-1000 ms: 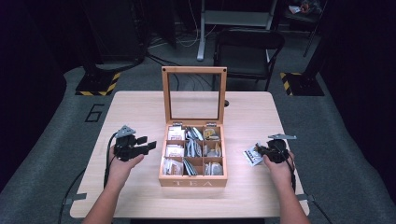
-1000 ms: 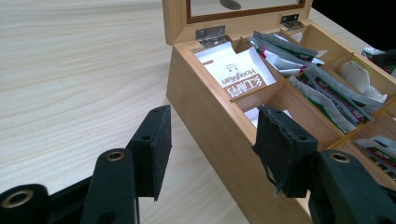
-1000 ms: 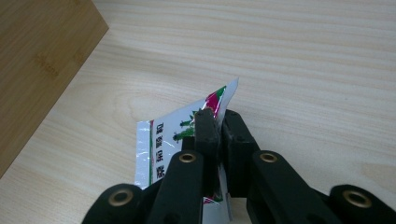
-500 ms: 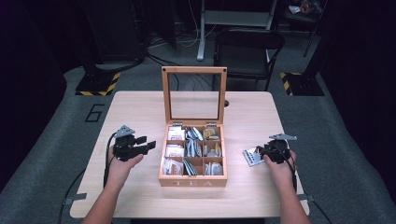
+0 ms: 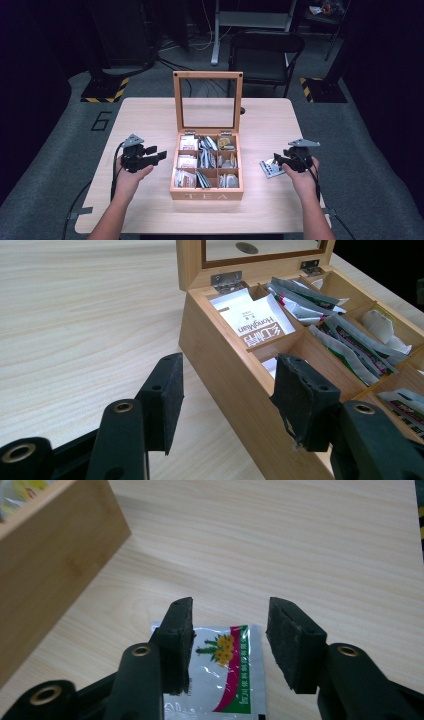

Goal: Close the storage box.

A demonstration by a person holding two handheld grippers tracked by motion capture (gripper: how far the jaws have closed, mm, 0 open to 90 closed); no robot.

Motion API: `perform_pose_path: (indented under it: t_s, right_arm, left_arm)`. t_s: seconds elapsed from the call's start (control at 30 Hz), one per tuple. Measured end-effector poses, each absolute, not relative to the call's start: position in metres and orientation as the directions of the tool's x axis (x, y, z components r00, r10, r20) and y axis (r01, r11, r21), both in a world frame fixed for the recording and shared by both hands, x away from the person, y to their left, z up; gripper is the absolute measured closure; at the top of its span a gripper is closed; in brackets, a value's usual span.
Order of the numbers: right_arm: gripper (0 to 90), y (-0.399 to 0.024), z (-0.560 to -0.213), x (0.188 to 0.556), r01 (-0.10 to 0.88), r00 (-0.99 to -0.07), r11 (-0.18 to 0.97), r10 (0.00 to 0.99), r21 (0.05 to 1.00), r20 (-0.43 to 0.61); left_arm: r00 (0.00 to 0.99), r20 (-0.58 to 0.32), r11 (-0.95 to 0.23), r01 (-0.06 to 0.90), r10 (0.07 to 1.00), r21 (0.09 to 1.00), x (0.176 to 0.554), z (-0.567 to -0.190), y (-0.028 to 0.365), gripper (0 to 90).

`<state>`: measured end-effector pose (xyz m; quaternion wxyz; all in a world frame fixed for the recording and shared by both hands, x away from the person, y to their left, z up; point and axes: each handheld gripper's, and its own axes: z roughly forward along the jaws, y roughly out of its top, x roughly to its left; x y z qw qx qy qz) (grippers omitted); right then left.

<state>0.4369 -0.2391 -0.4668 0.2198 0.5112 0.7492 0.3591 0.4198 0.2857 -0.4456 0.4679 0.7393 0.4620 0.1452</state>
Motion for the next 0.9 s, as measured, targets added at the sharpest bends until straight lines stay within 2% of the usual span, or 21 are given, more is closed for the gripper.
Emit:
perform_pose_path:
  t_s: [0.23, 0.6, 0.9]
  right_arm:
    - [47.6, -0.229, -0.438, 0.431, 0.563, -0.420, 0.260, 0.907, 0.784, 0.001]
    - [47.5, -0.207, -0.382, 0.426, 0.512, -0.488, 0.288, 0.873, 0.809, -0.002]
    - [48.2, -0.182, -0.349, 0.433, 0.475, -0.523, 0.353, 0.850, 0.806, -0.065]
  left_arm:
    - [0.538, -0.219, -0.138, 0.545, 0.814, 0.827, 0.420, -0.446, 0.283, 45.8]
    - [0.545, -0.216, -0.148, 0.547, 0.810, 0.824, 0.420, -0.446, 0.281, 45.8]
    - [0.547, -0.216, -0.149, 0.546, 0.809, 0.824, 0.421, -0.446, 0.282, 45.8]
